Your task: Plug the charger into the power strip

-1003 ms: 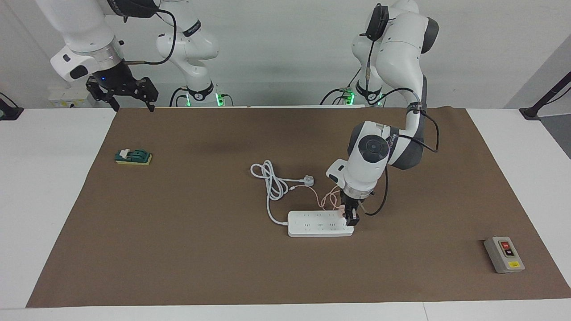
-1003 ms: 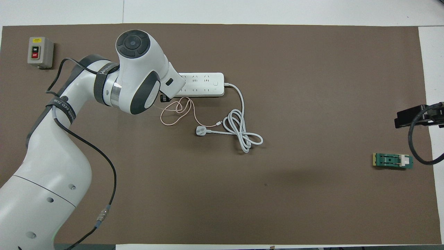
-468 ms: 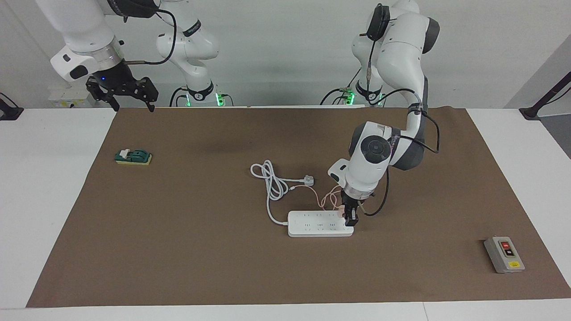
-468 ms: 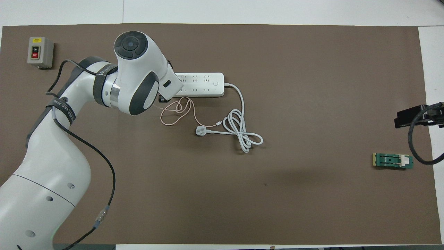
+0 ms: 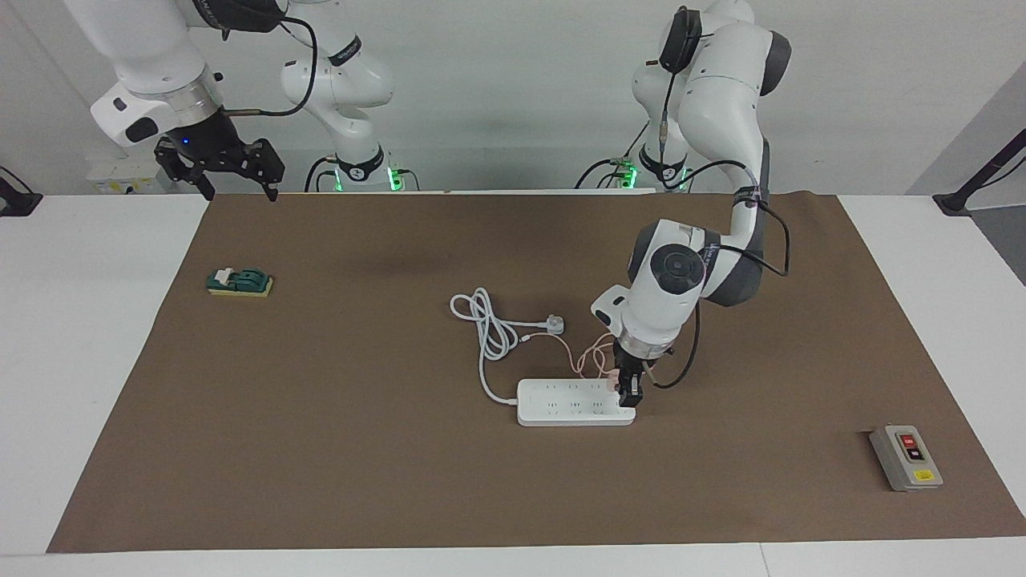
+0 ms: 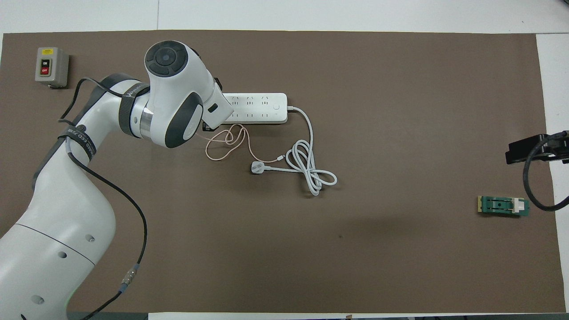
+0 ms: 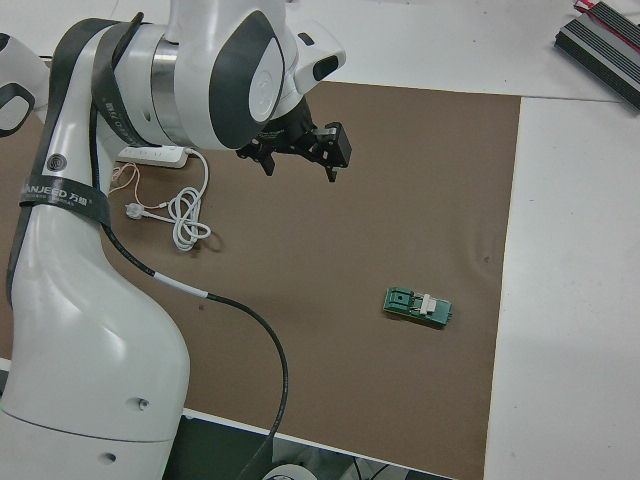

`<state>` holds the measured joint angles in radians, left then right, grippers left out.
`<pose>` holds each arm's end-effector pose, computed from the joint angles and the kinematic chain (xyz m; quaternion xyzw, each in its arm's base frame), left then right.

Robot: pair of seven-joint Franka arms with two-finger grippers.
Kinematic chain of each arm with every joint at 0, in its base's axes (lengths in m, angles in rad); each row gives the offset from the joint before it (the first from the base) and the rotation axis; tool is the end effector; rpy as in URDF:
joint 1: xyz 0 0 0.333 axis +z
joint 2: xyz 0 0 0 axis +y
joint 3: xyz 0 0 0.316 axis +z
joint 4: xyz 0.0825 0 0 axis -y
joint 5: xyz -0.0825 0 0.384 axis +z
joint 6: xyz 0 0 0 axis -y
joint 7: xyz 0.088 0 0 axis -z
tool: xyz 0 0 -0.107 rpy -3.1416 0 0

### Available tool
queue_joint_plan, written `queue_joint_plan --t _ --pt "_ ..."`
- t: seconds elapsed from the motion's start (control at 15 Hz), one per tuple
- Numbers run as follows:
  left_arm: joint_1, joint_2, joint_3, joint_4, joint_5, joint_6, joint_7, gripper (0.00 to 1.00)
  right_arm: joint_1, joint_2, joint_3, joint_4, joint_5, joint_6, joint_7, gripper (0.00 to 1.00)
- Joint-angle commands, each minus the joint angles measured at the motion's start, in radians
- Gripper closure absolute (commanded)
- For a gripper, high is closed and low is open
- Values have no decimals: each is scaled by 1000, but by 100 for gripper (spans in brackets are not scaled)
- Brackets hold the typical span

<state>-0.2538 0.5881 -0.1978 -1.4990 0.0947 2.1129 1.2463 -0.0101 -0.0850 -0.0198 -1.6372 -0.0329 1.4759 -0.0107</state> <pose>0.6499 -0.2846 0.3337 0.6557 -0.7546 0.0226 0.0050 0.5170 -0.0197 0.6311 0.9991 -0.0105 -0.0385 0.0148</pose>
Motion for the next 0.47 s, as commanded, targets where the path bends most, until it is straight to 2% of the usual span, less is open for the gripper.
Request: queue_joint_plan --t 0.0,0.07,0.13,0.2,0.27,0.4 --pt "-4 24 -14 -38 -23 47 4 88 -10 -16 1 -9 16 -14 -20 0" --pt "-2 22 -14 -38 -23 47 -2 85 -10 -16 1 -9 16 -14 -20 0" --pt "-2 21 -14 -38 -23 44 -14 66 -10 -16 3 -9 16 -14 -20 0" --pt "2 15 -14 -36 -23 42 -21 21 -10 -16 1 -9 16 -14 -20 0" --pt "7 1 -17 -32 -21 33 -18 0 -10 -16 3 -9 16 -14 -20 0" --pt "10 -27 -19 -29 -24 9 -21 0 -10 -16 1 -9 16 -14 -20 0"
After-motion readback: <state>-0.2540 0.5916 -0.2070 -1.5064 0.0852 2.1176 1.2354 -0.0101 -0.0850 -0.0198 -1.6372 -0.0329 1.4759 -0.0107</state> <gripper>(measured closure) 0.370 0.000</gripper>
